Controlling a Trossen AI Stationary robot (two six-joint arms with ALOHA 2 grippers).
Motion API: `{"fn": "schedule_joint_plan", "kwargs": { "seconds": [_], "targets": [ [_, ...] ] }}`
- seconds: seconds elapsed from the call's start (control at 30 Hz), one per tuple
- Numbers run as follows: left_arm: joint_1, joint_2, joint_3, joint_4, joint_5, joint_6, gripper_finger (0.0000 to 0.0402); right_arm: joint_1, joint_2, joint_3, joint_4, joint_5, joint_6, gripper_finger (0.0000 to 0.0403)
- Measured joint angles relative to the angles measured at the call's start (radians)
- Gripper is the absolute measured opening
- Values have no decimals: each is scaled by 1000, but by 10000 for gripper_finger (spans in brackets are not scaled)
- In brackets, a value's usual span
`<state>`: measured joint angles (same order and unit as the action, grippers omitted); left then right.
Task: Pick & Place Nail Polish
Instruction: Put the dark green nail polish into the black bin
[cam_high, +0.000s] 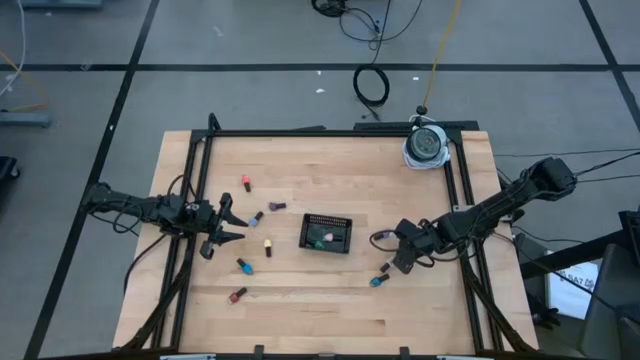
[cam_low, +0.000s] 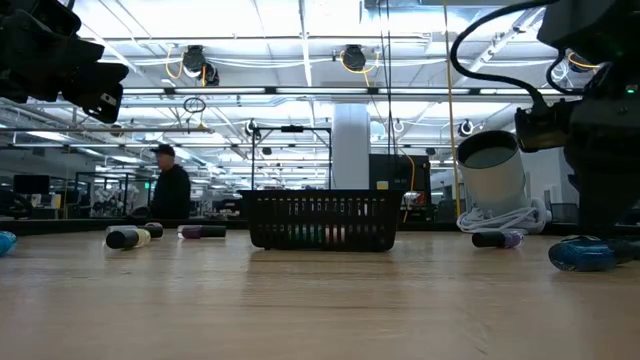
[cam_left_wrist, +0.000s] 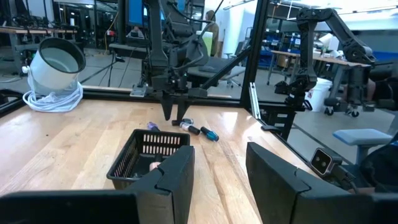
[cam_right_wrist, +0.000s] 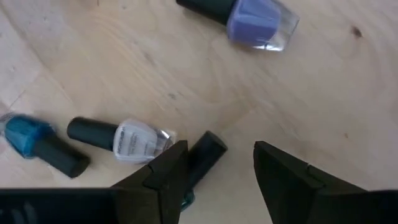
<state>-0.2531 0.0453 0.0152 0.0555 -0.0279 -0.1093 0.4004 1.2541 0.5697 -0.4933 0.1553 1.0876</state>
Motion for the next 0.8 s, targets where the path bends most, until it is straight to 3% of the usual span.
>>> {"fn": "schedule_joint_plan", "kwargs": {
  "seconds": [0.27,0.43,0.57,0.8],
  "targets": [
    [0,0,0,0,0,0,145,-46,2,-3,-79,111,-14,171],
    [0,0,0,0,0,0,145,-88,1,-2,-83,158,-146,171],
    [0,0,0,0,0,0,145,-100,-35,-2,-83,101,-257,171],
    [0,0,0,0,0,0,145,-43,-145,-1,-36,-52,-219,169]
  ]
}}
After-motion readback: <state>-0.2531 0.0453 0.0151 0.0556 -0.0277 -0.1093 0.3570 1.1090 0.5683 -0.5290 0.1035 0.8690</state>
